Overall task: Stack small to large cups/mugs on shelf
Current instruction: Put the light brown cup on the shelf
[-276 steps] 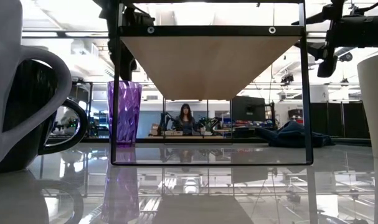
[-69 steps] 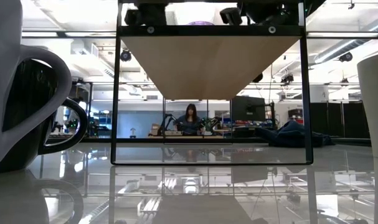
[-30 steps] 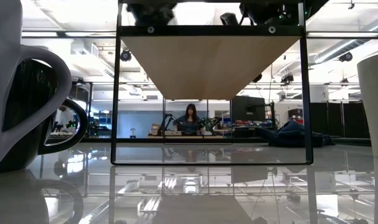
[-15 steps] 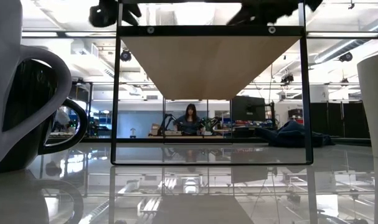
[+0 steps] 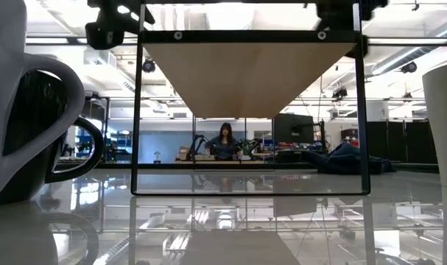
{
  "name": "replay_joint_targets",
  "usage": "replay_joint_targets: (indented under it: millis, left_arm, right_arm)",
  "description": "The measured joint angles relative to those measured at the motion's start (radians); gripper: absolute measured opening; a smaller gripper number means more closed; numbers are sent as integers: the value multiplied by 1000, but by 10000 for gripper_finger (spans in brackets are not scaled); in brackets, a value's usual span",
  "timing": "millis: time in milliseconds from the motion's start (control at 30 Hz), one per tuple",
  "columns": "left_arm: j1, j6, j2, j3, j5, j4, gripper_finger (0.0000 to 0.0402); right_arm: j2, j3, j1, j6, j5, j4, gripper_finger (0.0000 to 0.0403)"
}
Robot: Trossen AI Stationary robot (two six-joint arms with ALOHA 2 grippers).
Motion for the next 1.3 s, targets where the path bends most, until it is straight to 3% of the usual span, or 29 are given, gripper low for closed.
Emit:
replay_joint_targets:
  millis: [233,467,600,733,867,1300]
  left_arm:
    - [-30,51,-1,0,39,1,93]
    - [-30,125,-1,0,96,-19,93]
    - [-30,173,-1,0,114,-58,93]
    - [-30,218,-1,0,115,-92,93]
    - [-30,223,-1,0,116,-118,93]
    - [-30,246,-1,0,116,-131,93]
  right_arm:
    - [-74,-1,181,202,28,-165,90]
    - [-71,0,495,614,325,-360,91]
    - [-43,-1,617,875,437,-518,91]
    - [-8,-1,684,1052,430,-619,91]
    - [25,-1,715,1132,375,-611,91]
    - [162,-1,721,1130,312,-592,91]
